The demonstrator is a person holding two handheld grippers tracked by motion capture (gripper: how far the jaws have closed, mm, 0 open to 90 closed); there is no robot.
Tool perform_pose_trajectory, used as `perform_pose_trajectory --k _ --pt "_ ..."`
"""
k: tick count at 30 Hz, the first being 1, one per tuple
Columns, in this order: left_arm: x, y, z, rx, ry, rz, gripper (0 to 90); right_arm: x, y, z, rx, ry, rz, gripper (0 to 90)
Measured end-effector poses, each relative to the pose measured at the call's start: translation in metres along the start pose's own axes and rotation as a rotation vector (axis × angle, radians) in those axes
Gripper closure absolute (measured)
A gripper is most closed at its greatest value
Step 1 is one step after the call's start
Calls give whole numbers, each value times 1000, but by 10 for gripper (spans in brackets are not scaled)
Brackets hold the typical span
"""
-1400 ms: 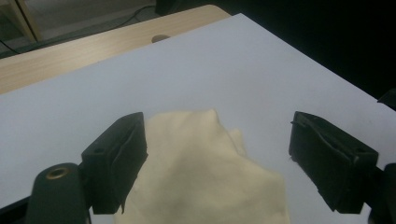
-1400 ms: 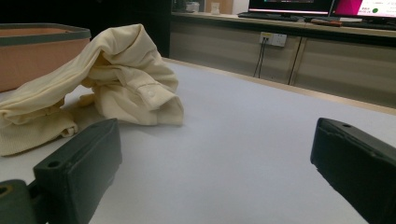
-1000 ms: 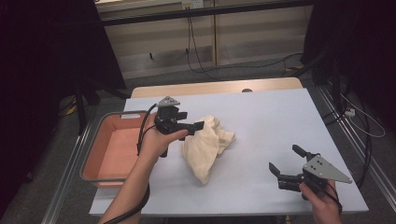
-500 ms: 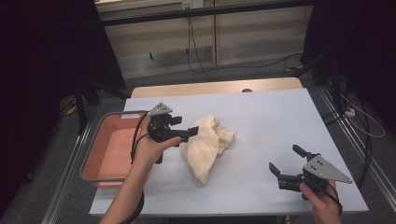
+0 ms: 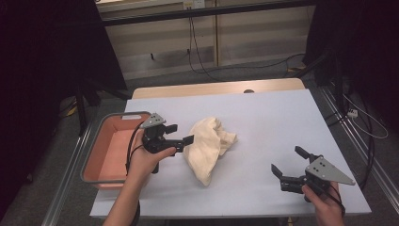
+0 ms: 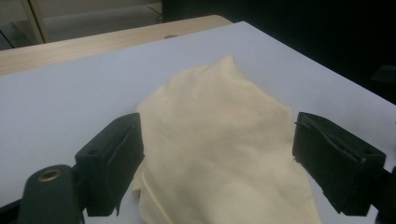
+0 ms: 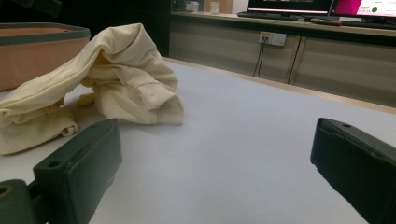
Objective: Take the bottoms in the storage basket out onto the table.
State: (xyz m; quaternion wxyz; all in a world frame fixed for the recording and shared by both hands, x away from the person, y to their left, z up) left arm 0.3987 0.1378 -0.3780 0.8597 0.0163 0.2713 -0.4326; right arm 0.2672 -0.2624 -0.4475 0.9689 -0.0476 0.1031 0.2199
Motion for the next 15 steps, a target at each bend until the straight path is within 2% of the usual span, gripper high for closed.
perform_pose_trajectory --k 15 --pt "-27 -6 -35 27 -74 27 154 -2 1 0 1 -1 -2 19"
Point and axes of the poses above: each handheld gripper's, and its own axes: x roughly forward along the jaws, z roughly out of its top, y roughly to its left, the point moved 2 cm from there along x, roughly forward along the jaws, and after that the axes turned 2 degrees about y, right-handed, at the moved point
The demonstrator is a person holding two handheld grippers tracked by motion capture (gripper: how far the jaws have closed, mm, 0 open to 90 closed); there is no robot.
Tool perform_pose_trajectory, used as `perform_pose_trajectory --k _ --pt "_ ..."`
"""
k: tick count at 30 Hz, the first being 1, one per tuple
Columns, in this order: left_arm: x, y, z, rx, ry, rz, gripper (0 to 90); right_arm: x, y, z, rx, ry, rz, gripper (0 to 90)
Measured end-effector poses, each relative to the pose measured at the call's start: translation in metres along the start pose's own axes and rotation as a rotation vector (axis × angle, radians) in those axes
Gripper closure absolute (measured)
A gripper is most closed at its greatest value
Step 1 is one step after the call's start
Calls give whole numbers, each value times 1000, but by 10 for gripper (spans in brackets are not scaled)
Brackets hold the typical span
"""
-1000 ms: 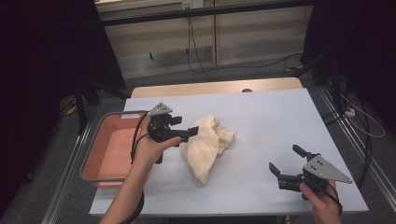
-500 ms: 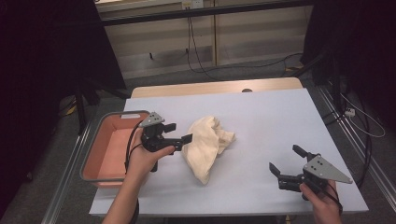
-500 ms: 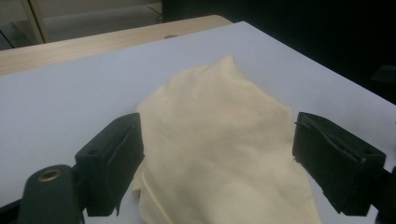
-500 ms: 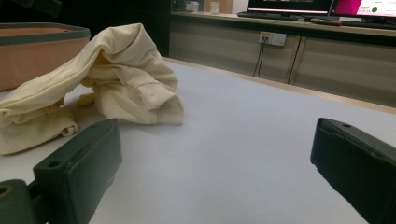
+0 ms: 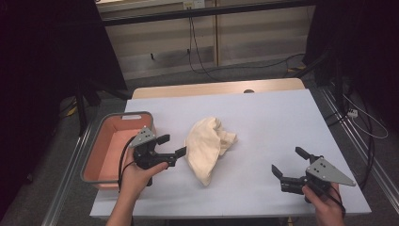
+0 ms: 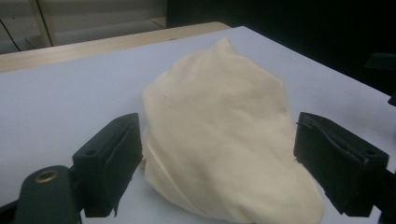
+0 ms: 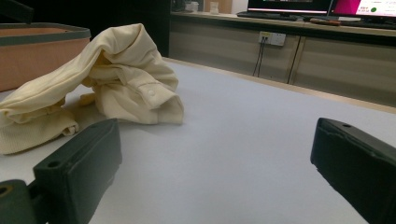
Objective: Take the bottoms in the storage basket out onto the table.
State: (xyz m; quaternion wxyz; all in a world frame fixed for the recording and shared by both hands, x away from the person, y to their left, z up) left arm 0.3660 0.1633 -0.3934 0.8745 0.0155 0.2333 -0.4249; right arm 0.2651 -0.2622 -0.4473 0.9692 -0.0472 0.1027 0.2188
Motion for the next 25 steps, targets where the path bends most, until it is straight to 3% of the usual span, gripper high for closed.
perform_pose_trajectory --k 9,21,25 --pt "-19 -1 -25 7 -53 -17 141 -3 0 0 10 -3 -3 18" --pt "-29 4 -38 14 -111 -2 120 -5 -2 -1 19 1 -8 18" --pt "-31 5 -40 23 -111 2 117 -4 -1 -2 11 10 -8 18"
Point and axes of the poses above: each handheld gripper's, and its own axes: x roughly forward along the jaws, z roughly out of its top, y roughly to its left, the point moved 2 cm from there along x, roughly forward along the jaws, and after that the axes turned 2 degrees about y, right-handed, at the moved point
